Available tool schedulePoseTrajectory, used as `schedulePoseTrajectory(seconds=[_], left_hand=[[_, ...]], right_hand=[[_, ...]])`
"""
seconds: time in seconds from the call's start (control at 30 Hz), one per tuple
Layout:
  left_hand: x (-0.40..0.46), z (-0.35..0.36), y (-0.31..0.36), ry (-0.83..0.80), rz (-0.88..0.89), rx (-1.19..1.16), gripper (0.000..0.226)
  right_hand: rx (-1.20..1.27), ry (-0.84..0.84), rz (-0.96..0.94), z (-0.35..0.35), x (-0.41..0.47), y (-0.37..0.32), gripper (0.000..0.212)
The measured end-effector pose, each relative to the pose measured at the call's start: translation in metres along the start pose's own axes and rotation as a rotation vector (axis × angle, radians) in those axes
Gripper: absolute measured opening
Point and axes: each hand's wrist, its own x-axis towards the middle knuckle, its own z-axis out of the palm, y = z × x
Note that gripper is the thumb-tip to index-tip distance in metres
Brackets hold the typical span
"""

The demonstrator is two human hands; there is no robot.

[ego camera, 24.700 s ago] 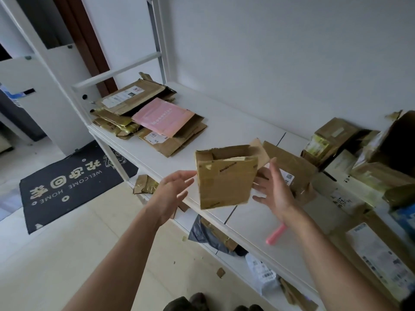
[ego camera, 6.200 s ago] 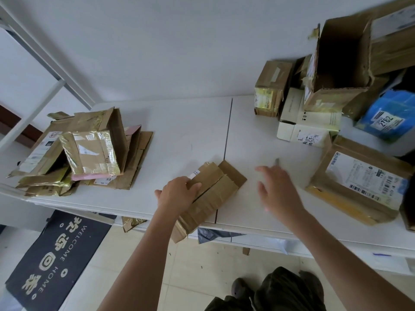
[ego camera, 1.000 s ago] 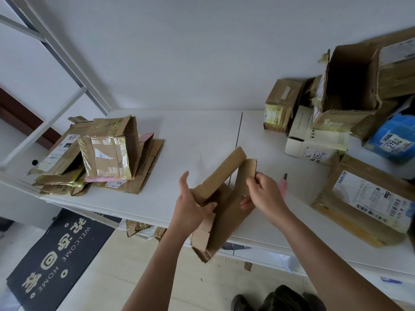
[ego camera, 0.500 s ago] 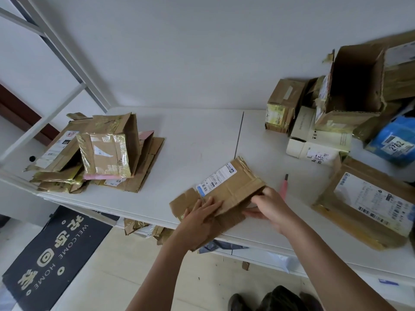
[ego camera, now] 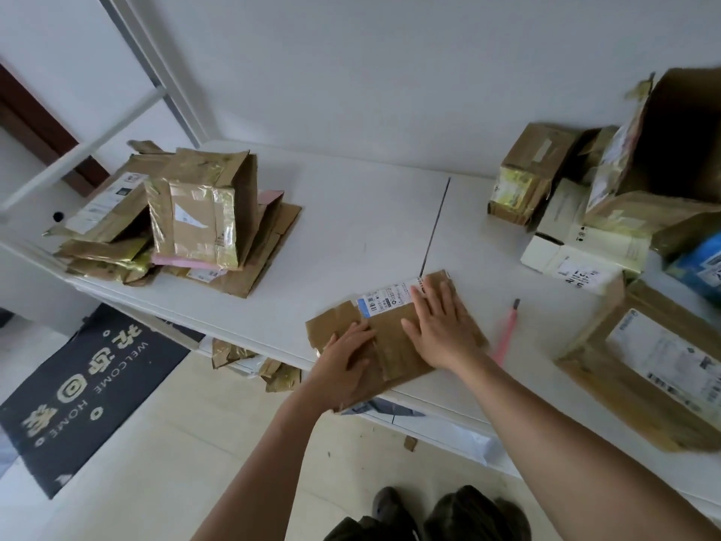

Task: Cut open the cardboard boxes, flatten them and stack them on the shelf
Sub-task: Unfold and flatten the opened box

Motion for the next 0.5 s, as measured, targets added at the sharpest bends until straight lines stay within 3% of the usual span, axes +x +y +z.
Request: schedulePoseTrajectory(seconds=[0.17,0.33,0.5], left_hand=[[-0.005,0.006,-0.020,0.121,-0.095,0.195,0.078],[-0.003,-0.001,-0.023,0.020,-0.092,0.191,0.092],[-0.003,0.000,-0.024,0.018,-0.097,0.184,0.092]], right_hand=[[-0.155,0.048,0.001,0.015,0.000,-0.001,0.076],[-0.227,-0.031,-0.065,0.010,-0.002,0.007,0.085],[-0.256,-0.054,-0.083,0.010,-0.002,0.008,0.090]])
